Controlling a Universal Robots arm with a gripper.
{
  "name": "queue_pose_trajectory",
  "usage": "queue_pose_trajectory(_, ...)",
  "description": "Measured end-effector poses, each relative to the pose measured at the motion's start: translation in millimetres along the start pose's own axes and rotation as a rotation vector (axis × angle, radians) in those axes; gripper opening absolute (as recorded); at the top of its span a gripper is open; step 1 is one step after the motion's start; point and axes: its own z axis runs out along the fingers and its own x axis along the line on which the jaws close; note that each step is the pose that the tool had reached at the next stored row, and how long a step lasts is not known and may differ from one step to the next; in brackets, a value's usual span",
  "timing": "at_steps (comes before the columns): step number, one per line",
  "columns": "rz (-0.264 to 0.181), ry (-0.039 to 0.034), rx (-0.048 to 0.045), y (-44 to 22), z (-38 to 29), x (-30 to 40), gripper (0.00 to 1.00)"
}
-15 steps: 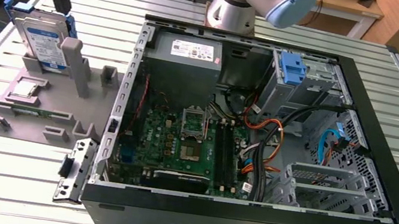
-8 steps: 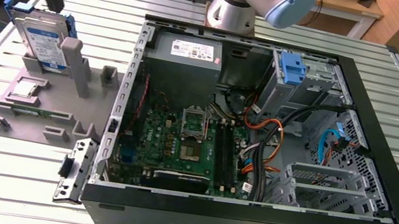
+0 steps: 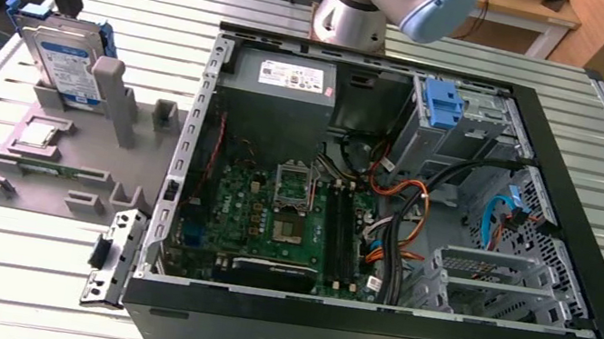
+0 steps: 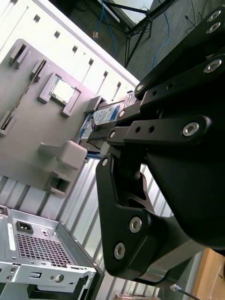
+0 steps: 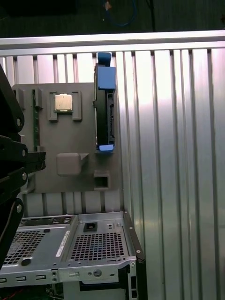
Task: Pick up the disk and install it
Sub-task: 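Reach for the disk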
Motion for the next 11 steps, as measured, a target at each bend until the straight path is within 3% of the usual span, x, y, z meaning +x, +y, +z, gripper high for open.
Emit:
queue_pose_trajectory(5, 0.000, 0.0000, 0.0001, 2.7, 1.1, 5.9, 0.10)
queue_pose_trajectory(11, 0.000, 0.0000, 0.0000, 10.8, 2.9, 10.4, 0.10)
